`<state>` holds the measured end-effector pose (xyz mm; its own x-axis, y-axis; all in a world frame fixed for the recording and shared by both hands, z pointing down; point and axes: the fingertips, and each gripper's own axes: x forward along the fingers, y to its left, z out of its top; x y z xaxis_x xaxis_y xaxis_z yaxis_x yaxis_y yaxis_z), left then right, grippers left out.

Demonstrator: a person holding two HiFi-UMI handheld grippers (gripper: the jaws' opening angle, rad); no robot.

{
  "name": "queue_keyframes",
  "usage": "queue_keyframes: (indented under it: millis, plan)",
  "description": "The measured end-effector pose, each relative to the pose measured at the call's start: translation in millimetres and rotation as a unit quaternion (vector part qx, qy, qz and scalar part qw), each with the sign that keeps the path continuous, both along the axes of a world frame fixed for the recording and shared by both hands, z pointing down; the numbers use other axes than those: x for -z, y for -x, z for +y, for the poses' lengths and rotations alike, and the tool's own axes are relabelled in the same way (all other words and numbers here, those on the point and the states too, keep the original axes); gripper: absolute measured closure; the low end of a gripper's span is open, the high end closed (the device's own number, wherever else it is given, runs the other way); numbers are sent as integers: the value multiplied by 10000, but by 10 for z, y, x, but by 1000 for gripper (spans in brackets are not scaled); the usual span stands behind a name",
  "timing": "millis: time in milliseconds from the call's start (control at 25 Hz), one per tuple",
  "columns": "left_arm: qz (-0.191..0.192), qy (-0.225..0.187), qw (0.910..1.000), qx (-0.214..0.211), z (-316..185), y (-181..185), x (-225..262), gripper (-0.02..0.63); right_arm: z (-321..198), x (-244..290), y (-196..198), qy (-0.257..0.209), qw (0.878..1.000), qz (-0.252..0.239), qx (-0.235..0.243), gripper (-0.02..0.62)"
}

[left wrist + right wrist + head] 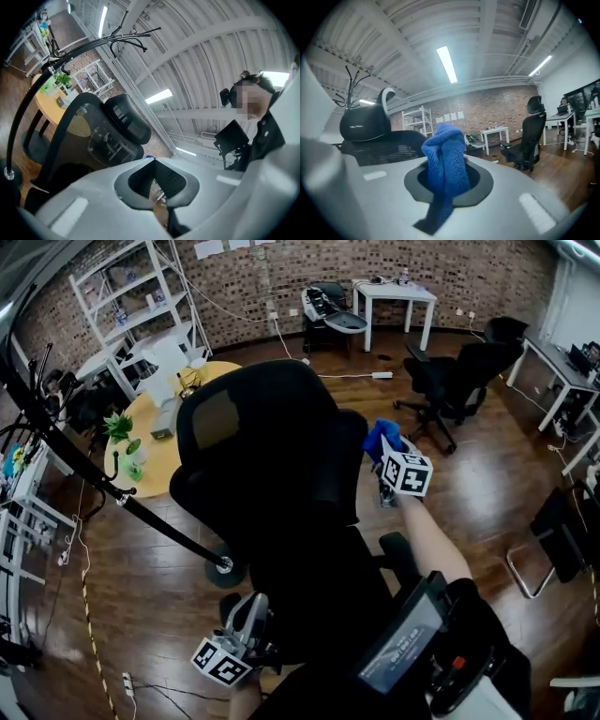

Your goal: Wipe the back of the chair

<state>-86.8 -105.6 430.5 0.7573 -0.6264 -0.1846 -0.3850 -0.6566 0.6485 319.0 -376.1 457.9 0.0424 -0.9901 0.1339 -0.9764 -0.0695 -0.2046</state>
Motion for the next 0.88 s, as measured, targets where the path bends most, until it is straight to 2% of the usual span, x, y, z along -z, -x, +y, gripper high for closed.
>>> queue_keyframes:
  millis: [160, 280, 360, 520, 720, 880]
  plan:
    - [32, 40, 10000, -20, -14, 19, 5, 600, 159, -46, -248, 32, 9985, -101, -535, 565]
    - [45, 94, 9999, 58, 6, 79, -7, 600, 100, -154, -17, 183, 9994, 59, -299, 565]
    - [36, 125, 9998, 154, 49, 136, -22, 600, 9, -257, 338, 275, 9994, 149, 129, 565]
    - [-1, 178, 9987, 479, 118, 382, -71, 600, -181, -452, 1299, 320, 9938, 329, 1015, 565]
    - [7, 340, 9938, 1060, 279, 791, -149, 600, -214, -501, 2371, 75, 9847, 211, 1729, 563]
    - [19, 451, 9885, 1444, 396, 1052, -200, 600, -170, -575, 3103, 85, 9718, 197, 2350, 564]
